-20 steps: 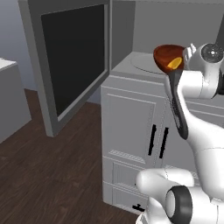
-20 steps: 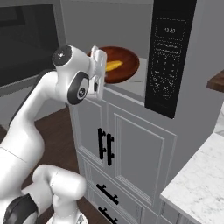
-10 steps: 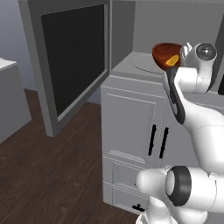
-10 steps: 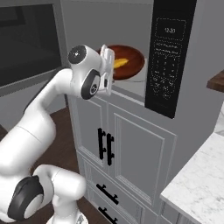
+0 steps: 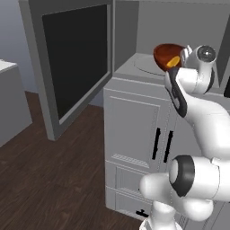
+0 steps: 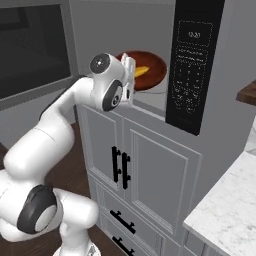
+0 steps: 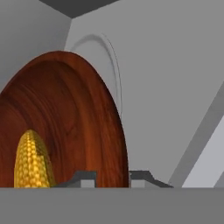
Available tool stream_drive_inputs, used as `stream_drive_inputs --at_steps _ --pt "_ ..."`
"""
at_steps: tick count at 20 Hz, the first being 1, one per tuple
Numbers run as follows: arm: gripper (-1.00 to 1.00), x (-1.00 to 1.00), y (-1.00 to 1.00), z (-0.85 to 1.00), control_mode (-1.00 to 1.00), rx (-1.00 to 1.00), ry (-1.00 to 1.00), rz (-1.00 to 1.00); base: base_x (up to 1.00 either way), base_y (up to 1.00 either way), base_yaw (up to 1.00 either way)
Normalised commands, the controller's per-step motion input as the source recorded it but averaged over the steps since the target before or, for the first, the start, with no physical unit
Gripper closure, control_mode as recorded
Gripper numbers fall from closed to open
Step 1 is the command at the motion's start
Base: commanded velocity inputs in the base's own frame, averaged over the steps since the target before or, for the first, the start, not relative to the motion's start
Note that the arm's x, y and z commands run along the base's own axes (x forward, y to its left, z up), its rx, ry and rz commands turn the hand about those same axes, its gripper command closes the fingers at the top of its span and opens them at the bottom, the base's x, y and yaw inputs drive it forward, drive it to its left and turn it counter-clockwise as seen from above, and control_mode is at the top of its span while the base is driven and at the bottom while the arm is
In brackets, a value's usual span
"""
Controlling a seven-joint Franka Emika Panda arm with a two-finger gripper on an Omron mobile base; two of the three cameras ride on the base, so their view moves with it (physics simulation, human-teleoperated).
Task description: Pick the corn from the sink and place it in the bowl. Then pick the bowl and place it in the microwave. Then close the microwave door and press the start button.
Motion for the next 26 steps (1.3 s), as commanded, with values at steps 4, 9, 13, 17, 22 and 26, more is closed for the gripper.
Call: stream_drive_inputs --at_steps 4,9,13,17,22,26 --pt "1.0 0.55 0.0 -0.19 -1.0 0.0 0.0 0.0 0.0 0.0 0.0" --pt "1.0 0.53 -0.01 -0.08 -1.0 0.0 0.0 0.0 0.0 0.0 0.0" --pt "-1.0 0.16 0.0 -0.02 -1.0 0.0 -0.13 0.01 0.0 0.0 0.0" --pt "-1.0 0.0 0.03 0.0 -1.0 -0.01 -0.36 0.02 0.0 0.0 0.0" --pt "-1.0 -0.44 0.2 0.06 -1.0 -0.01 -0.41 0.04 0.0 0.0 0.0" --pt "-1.0 -0.98 0.36 0.6 -1.0 0.0 -0.24 0.02 0.0 0.0 0.0"
